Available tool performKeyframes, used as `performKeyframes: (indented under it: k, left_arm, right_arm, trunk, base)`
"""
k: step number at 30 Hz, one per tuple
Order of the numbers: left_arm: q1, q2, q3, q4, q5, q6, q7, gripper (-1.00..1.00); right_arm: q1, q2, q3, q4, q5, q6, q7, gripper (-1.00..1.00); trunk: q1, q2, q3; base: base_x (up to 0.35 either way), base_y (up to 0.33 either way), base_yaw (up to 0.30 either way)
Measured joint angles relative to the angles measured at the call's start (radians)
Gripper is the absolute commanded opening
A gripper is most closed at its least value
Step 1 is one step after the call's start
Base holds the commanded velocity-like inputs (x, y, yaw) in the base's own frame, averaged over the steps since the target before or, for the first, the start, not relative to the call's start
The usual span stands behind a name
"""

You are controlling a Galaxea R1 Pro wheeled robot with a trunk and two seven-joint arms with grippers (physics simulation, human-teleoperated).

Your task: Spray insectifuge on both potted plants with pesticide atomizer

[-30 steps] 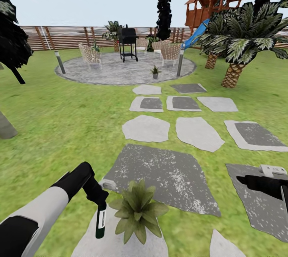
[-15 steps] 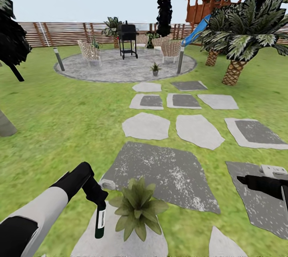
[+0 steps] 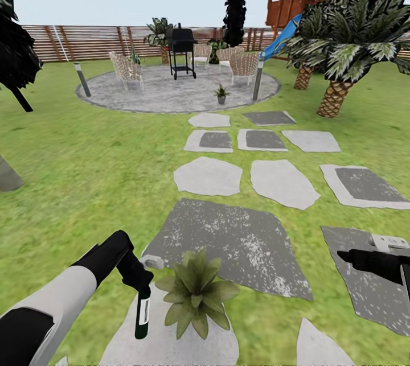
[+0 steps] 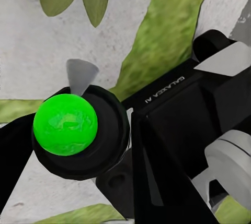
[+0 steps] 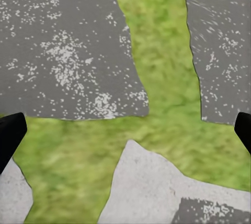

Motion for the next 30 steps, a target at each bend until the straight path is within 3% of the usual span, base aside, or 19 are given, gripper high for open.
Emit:
performKeyframes:
  k: [11,30]
  left_arm:
    - [-0.004,0.008,0.002,-0.007,0.0,0.0,0.002,-1.0]
    - [-0.005,0.007,0.002,-0.007,0.0,0.0,0.003,-1.0]
  right_arm:
    - [0.001,0.001,0.0,0.0,0.0,0.0,0.0,1.0]
    - [0.0,0.0,0.0,0.0,0.0,0.0,0.0,1.0]
  trunk:
    - [0.0,0.0,-0.009]
    - [0.008,-0.014,-0.016]
  base:
    - [0.0,0.0,-0.135]
    - [0.0,0.0,-0.006]
